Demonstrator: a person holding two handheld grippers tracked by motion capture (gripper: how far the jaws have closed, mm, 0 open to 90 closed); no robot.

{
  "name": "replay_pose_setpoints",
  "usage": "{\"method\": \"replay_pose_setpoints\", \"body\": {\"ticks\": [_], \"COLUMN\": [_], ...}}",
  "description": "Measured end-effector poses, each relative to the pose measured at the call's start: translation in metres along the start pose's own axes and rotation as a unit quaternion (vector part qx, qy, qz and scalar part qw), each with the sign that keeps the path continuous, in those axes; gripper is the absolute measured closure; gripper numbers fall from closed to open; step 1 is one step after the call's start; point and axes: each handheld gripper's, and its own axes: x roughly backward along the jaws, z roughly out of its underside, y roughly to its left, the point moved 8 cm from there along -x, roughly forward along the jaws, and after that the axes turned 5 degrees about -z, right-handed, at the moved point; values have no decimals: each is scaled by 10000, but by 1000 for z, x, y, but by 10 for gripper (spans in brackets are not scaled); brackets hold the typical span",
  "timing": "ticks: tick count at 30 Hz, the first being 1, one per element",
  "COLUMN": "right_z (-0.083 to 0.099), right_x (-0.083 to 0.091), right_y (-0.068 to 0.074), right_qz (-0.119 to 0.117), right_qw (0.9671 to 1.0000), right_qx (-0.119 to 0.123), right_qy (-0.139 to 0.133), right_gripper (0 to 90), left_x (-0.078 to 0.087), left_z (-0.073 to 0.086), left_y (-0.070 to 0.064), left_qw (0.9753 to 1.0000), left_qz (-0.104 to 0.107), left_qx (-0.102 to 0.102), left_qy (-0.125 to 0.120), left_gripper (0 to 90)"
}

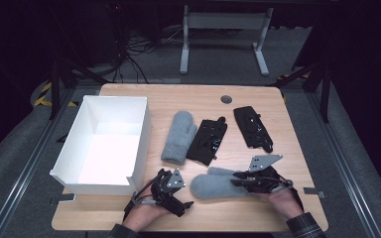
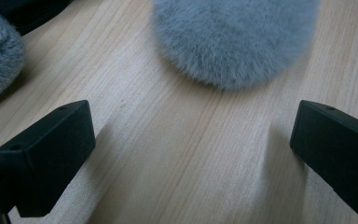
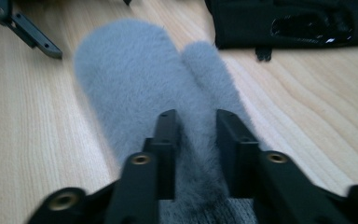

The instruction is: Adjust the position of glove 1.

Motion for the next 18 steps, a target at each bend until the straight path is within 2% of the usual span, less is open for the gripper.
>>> {"method": "replay_pose_setpoints", "body": {"ticks": [2, 4, 5, 7, 9, 10, 11, 12, 13, 14, 16, 17, 18], "right_z": [-2, -3, -3, -2, 1, 4, 9, 9, 16, 16, 22, 25, 28], "right_x": [7, 11, 15, 26, 35, 39, 44, 44, 46, 46, 45, 44, 42], "right_y": [-1, -2, -4, -12, -19, -23, -31, -31, -40, -40, -48, -52, -58], "right_qz": [63, 112, 141, 259, 358, 419, 497, 497, 570, 570, 590, 598, 588], "right_qw": [9999, 9998, 9997, 9991, 9987, 9984, 9981, 9981, 9979, 9979, 9977, 9977, 9976], "right_qx": [19, 10, -7, -61, -106, -115, -160, -160, -207, -207, -275, -305, -370], "right_qy": [-89, -150, -193, -317, -351, -359, -328, -328, -246, -246, -161, -101, -72], "right_gripper": [654, 665, 679, 740, 801, 830, 880, 880, 900, 900, 900, 900, 900], "left_x": [0, 4, 7, 9, 15, 17, 20, 23, 25, 27, 28, 28, 26], "left_z": [-1, -2, -4, -7, -11, -14, -17, -21, -24, -27, -32, -35, -38], "left_y": [0, -1, -1, -3, -5, -7, -9, -10, -12, -14, -19, -22, -27], "left_qw": [10000, 9999, 9999, 9998, 10000, 9999, 9997, 9995, 9991, 9987, 9979, 9975, 9967], "left_qz": [-35, -48, -39, -70, -35, 27, 89, 156, 239, 309, 468, 527, 678], "left_qx": [-1, 50, 48, 93, 73, 107, 120, 122, 128, 148, 137, 131, 87], "left_qy": [42, 127, 132, 131, -6, -90, -173, -254, -327, -373, -427, -449, -428], "left_gripper": [25, 154, 154, 196, 298, 350, 546, 546, 688, 688, 825, 875, 900]}}
